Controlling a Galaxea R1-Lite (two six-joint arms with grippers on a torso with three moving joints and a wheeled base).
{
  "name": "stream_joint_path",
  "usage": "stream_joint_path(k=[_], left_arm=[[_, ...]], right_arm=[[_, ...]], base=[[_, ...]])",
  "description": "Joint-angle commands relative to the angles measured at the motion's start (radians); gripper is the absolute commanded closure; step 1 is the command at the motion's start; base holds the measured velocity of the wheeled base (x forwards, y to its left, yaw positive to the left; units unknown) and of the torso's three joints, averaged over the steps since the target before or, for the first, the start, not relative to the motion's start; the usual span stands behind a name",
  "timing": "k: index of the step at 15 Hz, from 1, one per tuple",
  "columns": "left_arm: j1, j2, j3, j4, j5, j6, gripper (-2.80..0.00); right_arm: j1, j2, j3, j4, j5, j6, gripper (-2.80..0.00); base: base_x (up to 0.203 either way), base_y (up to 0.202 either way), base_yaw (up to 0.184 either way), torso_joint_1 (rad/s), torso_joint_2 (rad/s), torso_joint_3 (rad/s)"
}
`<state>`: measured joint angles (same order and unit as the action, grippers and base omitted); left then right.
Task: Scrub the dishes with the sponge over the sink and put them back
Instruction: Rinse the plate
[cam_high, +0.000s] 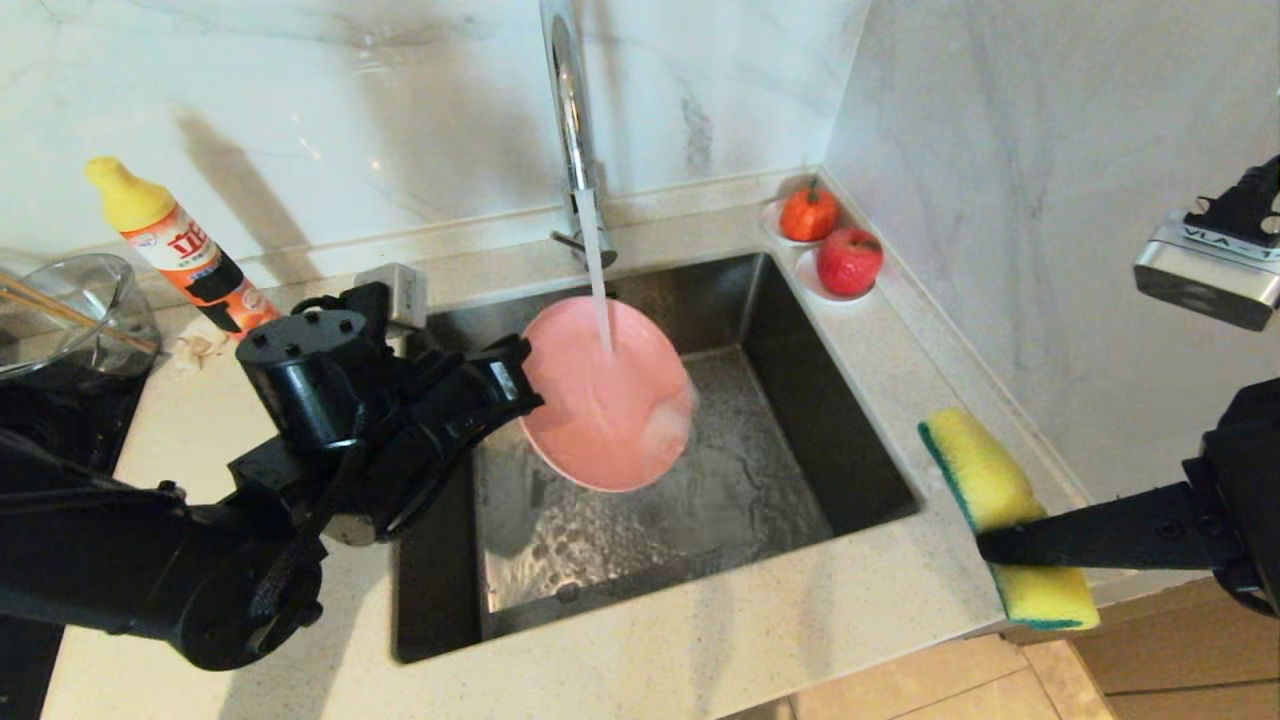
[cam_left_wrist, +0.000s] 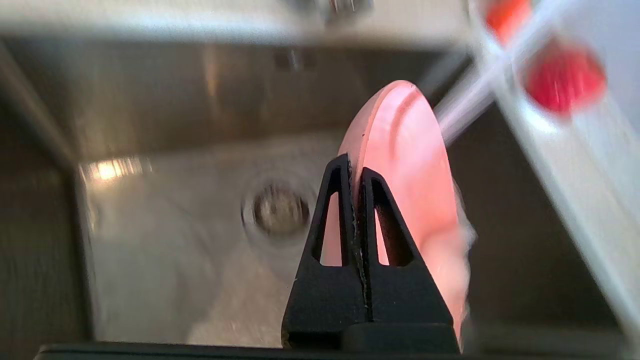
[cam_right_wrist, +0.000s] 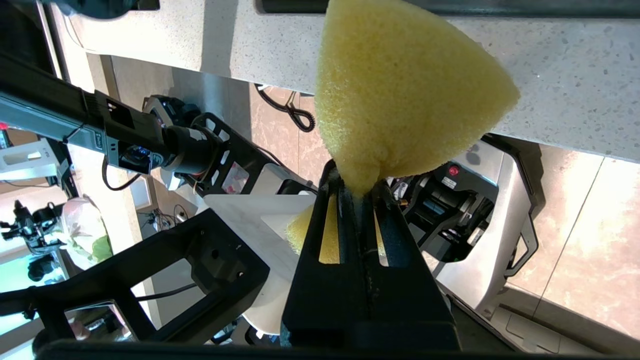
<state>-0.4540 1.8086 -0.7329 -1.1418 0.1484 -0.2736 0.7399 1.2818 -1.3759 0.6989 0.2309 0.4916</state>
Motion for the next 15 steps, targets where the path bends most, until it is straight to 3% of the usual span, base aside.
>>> stream_joint_path(k=[1, 5, 7, 10, 11, 15], left_arm=[[0.0, -0.07, 0.068, 0.042, -0.036, -0.003, 0.0], [0.0, -0.178, 0.095, 0.256, -0.038, -0.011, 0.0], [0.01, -0.189, 0.094, 0.273, -0.028, -0.012, 0.0], [0.084, -0.234, 0.076, 0.291, 0.119, 0.001, 0.0], [0.1, -0.256, 0.073, 0.292, 0.139, 0.014, 0.0], [0.149, -0.354, 0.105, 0.238, 0.147, 0.191, 0.0]], right_arm=[[0.007, 0.001, -0.003, 0.004, 0.001, 0.002, 0.0], [0.007, 0.004, -0.006, 0.004, -0.001, 0.002, 0.0], [0.007, 0.004, -0.005, 0.002, -0.008, 0.005, 0.0], [0.007, -0.001, 0.005, -0.017, -0.01, 0.008, 0.0], [0.006, -0.001, 0.005, -0.018, -0.011, 0.008, 0.0], [0.004, -0.018, 0.027, -0.017, -0.013, 0.01, 0.0]], base=[[0.0, 0.0, 0.0, 0.0, 0.0, 0.0], [0.0, 0.0, 0.0, 0.0, 0.0, 0.0], [0.0, 0.0, 0.0, 0.0, 0.0, 0.0], [0.0, 0.0, 0.0, 0.0, 0.0, 0.0], [0.0, 0.0, 0.0, 0.0, 0.0, 0.0], [0.0, 0.0, 0.0, 0.0, 0.0, 0.0]])
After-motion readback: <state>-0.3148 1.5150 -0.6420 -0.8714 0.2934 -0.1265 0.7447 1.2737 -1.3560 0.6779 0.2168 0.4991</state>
